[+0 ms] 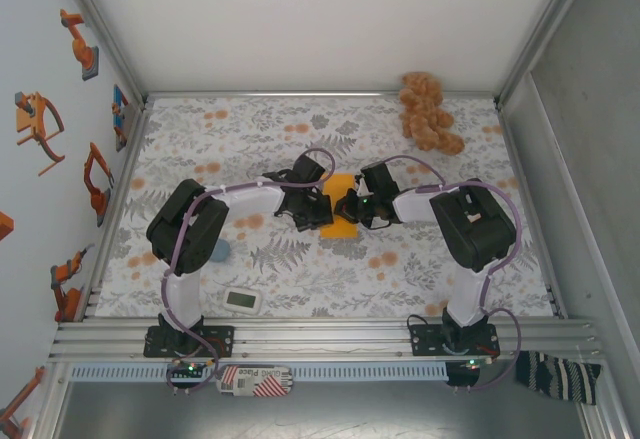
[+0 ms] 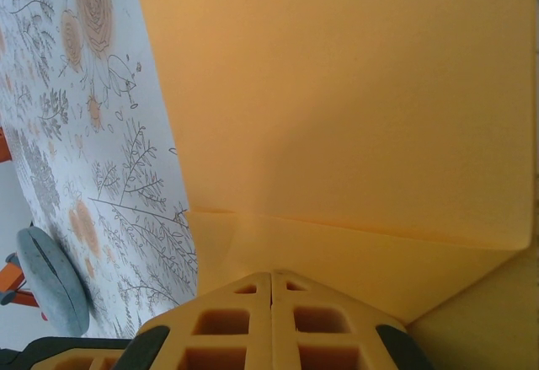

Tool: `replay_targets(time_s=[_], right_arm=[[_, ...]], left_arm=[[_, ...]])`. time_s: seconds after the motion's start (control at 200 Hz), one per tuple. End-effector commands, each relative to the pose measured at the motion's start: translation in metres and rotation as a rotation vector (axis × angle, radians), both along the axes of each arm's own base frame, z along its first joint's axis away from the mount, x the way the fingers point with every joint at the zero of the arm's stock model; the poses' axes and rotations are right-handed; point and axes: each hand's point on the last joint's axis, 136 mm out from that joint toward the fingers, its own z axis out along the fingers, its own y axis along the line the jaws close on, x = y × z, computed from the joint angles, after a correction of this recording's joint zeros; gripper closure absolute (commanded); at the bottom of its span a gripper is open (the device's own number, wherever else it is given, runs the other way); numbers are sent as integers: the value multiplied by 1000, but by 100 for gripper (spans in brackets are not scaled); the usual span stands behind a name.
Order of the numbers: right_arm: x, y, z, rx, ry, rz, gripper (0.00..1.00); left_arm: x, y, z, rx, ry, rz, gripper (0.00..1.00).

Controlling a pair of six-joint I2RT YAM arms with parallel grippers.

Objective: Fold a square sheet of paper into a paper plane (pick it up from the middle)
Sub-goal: Fold the triangle a second time at the center of the table.

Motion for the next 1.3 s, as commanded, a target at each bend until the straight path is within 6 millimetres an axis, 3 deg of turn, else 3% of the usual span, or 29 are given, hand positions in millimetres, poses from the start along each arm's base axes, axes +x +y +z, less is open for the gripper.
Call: replay_targets(time_s=[0.0, 0.591, 1.037, 1.297], right_arm=[[-29, -30, -55, -172, 152, -24, 100], [-31, -32, -59, -182, 162, -27, 100], [-32, -33, -61, -186, 165, -28, 100], [-32, -33, -62, -186, 167, -28, 100]], left_arm=[[-13, 11, -16, 49, 44, -28, 92], [-22, 26, -29, 111, 64, -43, 93], [-54, 56, -36, 216, 119, -85, 93], [-68, 73, -25, 249, 116, -93, 93]])
